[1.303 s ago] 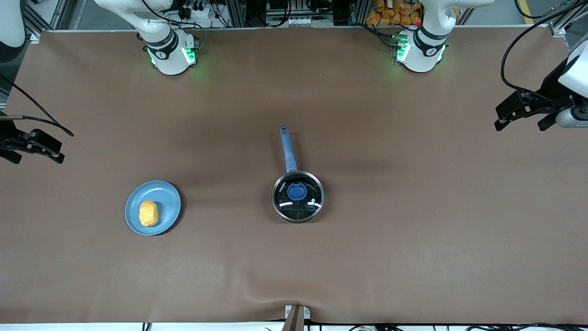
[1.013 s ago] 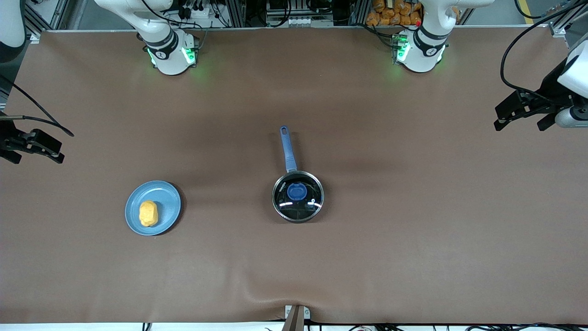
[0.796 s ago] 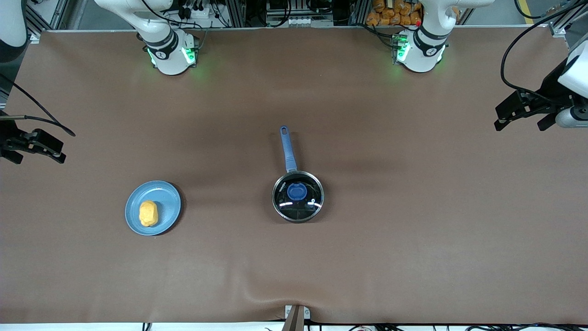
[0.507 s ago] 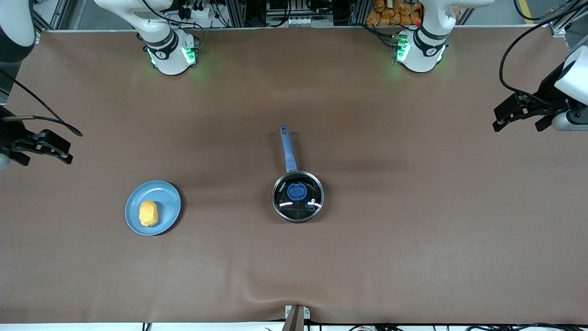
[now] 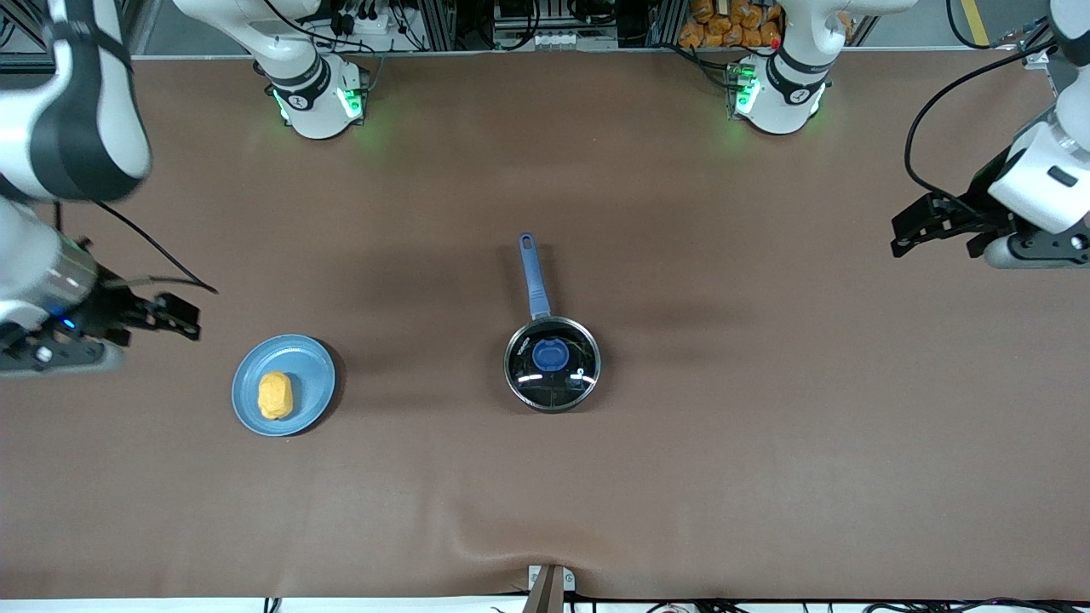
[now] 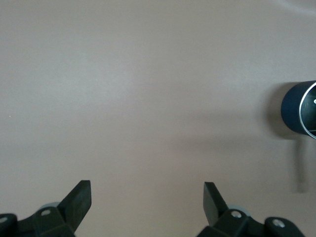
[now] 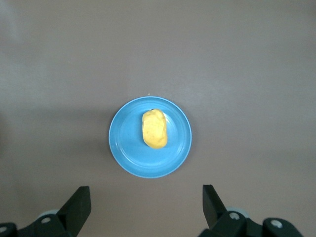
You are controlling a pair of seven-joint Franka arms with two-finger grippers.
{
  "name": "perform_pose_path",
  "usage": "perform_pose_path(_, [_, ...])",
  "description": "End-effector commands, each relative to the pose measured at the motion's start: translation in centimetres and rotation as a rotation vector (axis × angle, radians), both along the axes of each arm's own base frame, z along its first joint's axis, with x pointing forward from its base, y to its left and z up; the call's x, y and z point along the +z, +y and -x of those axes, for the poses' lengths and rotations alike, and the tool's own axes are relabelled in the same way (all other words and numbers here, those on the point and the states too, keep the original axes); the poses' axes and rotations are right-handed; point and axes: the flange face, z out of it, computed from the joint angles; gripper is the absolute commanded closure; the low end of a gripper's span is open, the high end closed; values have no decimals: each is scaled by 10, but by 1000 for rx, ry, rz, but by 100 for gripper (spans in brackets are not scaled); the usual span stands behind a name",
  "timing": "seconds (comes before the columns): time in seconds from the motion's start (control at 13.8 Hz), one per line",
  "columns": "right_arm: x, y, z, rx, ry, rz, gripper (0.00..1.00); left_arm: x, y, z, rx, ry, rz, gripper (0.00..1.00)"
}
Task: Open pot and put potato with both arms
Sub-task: 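Reach the right gripper to the potato while the left gripper approaches the pot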
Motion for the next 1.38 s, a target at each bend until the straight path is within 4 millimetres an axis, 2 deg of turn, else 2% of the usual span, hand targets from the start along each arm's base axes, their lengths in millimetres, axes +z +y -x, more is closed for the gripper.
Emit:
perform_pose_path(0.0, [-58,6,-20,48,34,-2,0,-4,-30,-9,-34,3,23,0])
perform_pose_path(0.22, [-122,0,-33,93,69,-4,0,-11,-62,-16,13,12,32,0])
perform_pose_path(0.36, [-169,-1,-31,97,87,-19,0,-22,-92,-18,19,30,35,0])
perform_pose_path(0.65, [-234,-1,-26,127,67,-38,0,-38,-139,-27,33,31,55,0])
perform_pose_path(0.8, [-253,-1,-27,130,62,-37,0,-47,-160,-26,46,27,59,0])
perform_pose_path(1.01, [-269,0,-24,128,79,-39,0,-59,-174,-32,58,16,70,0])
perform_pose_path(1.3, [-288,3,-20,134,105,-39,0,-91,-231,-29,107,3,86,0])
